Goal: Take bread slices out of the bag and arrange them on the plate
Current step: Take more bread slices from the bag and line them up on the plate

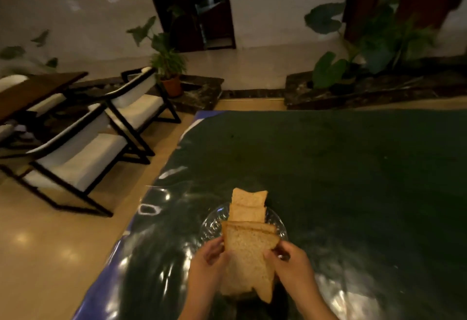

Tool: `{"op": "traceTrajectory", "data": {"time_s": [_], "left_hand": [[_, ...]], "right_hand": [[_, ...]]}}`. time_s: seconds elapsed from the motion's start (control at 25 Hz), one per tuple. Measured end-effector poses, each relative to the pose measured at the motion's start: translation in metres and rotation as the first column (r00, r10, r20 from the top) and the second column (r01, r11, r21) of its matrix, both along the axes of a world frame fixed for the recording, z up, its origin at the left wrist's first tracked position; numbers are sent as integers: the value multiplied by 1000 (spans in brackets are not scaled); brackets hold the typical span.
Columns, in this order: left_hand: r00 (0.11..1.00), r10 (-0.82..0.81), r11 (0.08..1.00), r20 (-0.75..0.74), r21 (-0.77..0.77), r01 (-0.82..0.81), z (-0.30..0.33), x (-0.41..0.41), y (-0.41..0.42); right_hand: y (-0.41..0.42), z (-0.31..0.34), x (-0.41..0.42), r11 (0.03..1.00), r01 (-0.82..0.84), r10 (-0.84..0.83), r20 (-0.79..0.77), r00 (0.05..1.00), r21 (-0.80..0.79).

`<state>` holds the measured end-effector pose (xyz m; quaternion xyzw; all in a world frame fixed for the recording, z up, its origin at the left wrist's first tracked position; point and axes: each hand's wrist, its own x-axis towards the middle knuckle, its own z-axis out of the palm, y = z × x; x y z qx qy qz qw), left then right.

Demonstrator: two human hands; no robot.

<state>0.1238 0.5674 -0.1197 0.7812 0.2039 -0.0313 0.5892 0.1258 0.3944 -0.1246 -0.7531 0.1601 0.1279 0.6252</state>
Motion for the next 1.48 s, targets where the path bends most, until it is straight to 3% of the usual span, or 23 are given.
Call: {"op": "traceTrajectory", "data": {"time_s": [0.2,0.52,0.68,0.84,0.96,1.24,1.36,1.48], "left_hand": [[994,-90,996,-56,-31,88,-43,38,21],[983,-171,985,-66,-32,169,-77,65,29],[983,-174,983,-54,48,177,-82,63,30],[986,-160,957,35,250,147,-80,57,31],[982,-165,949,91,286,133,-78,55,31],[986,-154,964,61,227,137,-72,53,31],[997,-79,988,17,135,76,-69,49,32],[999,-36,994,3,99,35,-66,45,37]], "right_hand": [[26,-39,20,987,145,-147,-25,989,-67],[41,-63,32,962,185,-191,-10,982,-202],[47,-68,40,927,172,-183,-2,983,-334],[54,-69,50,867,101,-136,-37,990,-488],[60,-71,49,792,167,-190,23,981,-587],[72,-67,38,803,311,-247,192,950,-508],[77,-63,33,854,336,-257,240,936,-396],[75,-62,26,908,346,-308,182,934,-236]]}}
